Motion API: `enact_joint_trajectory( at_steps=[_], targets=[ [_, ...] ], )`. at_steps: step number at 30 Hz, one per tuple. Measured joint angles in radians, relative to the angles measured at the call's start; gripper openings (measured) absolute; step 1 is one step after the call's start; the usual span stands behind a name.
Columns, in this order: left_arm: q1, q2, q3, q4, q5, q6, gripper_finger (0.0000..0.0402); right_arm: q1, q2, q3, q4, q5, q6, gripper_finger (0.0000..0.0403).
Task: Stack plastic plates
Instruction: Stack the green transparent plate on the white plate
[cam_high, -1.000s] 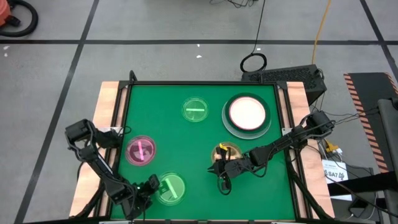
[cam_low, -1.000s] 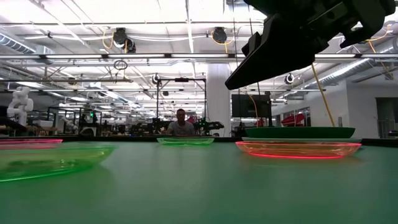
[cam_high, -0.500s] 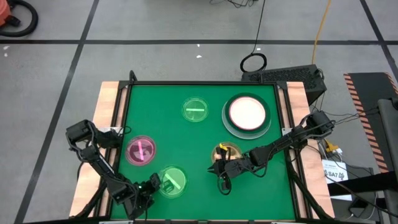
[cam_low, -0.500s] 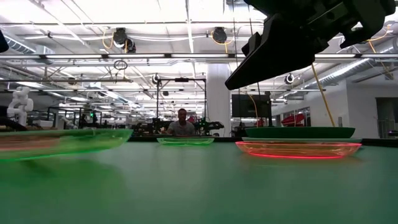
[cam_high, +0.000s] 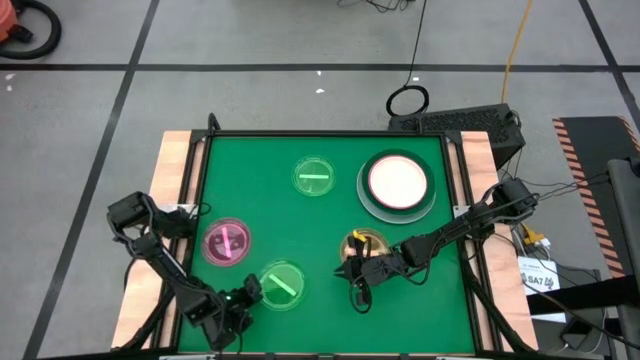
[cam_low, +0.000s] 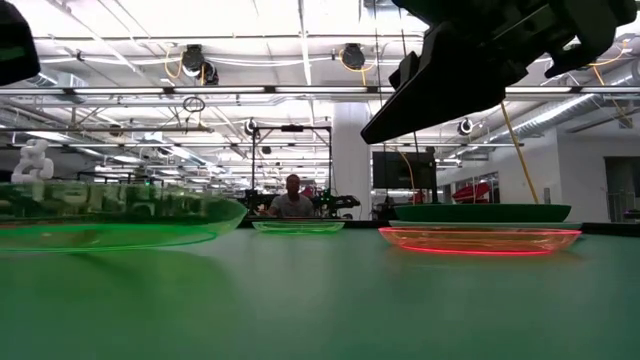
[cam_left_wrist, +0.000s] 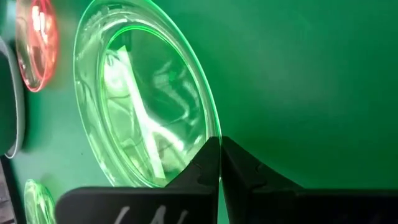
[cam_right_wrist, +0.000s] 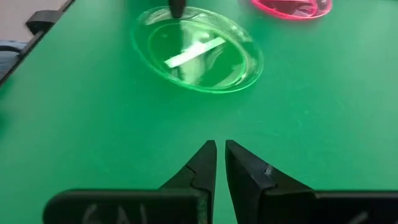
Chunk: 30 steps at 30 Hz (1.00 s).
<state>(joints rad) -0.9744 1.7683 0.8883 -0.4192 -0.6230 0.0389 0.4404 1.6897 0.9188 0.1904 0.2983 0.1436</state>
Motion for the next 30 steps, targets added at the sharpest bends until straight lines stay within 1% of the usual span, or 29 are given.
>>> enact_joint_trajectory(
  at_steps=[2,7,13,19,25,30],
  targets=[
    [0.007,0.0,0.0,0.031,-0.011,-0.005,0.0006,0.0,0.0,0.0,0.0,0.019,0.0,0.0031],
    [0.023,0.0,0.0,0.098,-0.062,-0.003,0.0006,0.002,0.0,0.01,-0.01,0.018,0.001,0.0031],
    [0.041,0.0,0.009,0.124,-0.11,0.035,0.0006,0.024,-0.001,0.08,-0.079,0.033,-0.033,0.0031],
    [0.089,-0.001,0.063,0.126,-0.112,0.106,0.0006,0.051,-0.001,0.142,-0.193,0.12,-0.053,0.0031],
    [0.151,-0.001,0.117,0.129,-0.106,0.168,0.0006,0.065,-0.001,0.193,-0.307,0.128,-0.063,0.0032],
    [0.21,-0.002,0.139,0.128,-0.027,0.176,0.0005,0.087,-0.001,0.267,-0.487,0.204,-0.042,0.0032]
  ],
)
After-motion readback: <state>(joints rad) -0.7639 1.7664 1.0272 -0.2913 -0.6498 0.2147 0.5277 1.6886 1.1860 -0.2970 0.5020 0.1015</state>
